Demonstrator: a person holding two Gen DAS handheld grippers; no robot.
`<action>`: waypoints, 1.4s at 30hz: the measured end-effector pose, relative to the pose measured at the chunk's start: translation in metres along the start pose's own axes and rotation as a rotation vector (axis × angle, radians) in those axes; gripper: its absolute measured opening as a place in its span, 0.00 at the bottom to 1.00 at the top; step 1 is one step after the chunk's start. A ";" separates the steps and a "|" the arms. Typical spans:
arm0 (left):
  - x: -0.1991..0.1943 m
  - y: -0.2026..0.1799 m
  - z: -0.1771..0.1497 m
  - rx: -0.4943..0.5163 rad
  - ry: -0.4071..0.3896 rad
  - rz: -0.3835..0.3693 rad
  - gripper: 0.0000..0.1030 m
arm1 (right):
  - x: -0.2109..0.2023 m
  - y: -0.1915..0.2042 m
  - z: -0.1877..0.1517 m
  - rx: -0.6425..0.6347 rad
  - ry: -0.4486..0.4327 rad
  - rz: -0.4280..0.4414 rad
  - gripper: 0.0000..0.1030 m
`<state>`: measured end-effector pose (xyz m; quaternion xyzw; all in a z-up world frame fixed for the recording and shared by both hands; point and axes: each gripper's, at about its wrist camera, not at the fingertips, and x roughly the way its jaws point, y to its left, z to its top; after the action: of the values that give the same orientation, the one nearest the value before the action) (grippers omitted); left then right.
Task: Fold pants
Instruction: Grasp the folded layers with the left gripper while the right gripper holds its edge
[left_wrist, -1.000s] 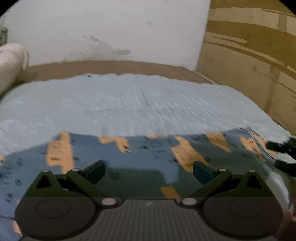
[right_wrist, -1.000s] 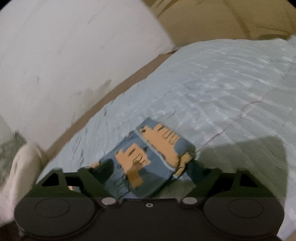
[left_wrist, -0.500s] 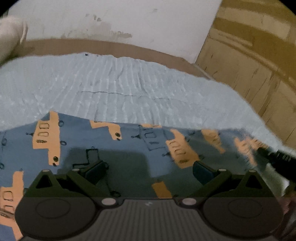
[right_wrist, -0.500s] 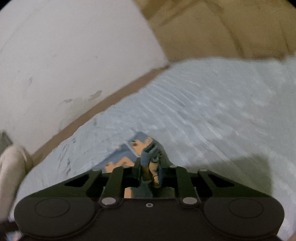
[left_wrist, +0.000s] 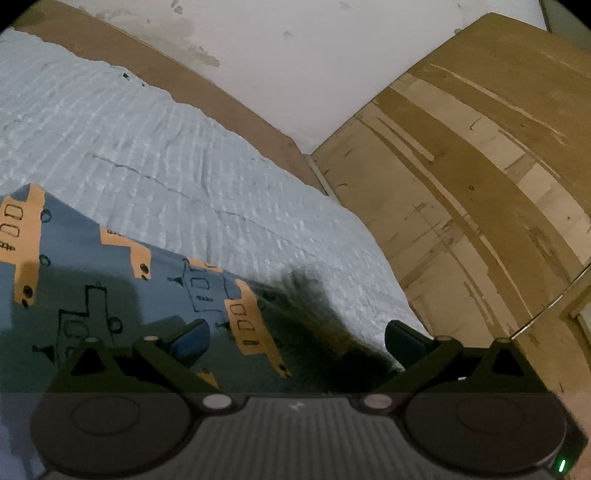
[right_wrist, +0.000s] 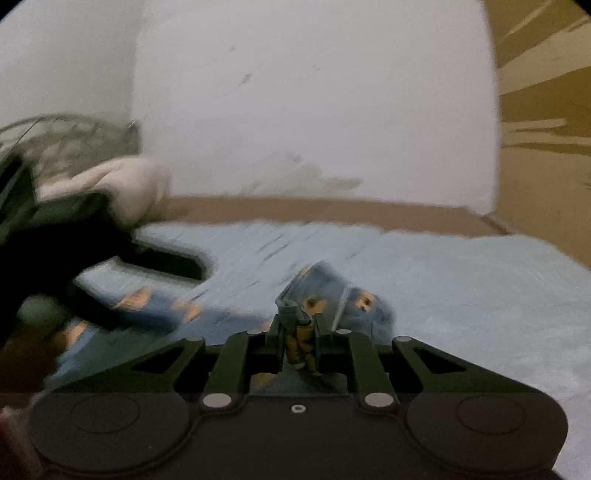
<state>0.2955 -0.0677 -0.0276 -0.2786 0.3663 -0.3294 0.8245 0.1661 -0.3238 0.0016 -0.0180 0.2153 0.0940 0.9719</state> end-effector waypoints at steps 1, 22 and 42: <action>0.001 0.001 -0.001 -0.002 0.003 0.004 0.99 | 0.002 0.010 -0.005 -0.016 0.025 0.020 0.15; 0.055 -0.005 -0.015 -0.112 0.137 0.134 0.53 | -0.001 0.031 -0.041 0.051 0.017 0.004 0.19; 0.017 -0.034 -0.001 -0.011 0.038 0.236 0.10 | -0.016 0.051 -0.022 0.023 -0.049 0.039 0.19</action>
<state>0.2923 -0.1018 -0.0113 -0.2317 0.4138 -0.2331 0.8490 0.1329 -0.2781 -0.0116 -0.0002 0.1926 0.1111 0.9750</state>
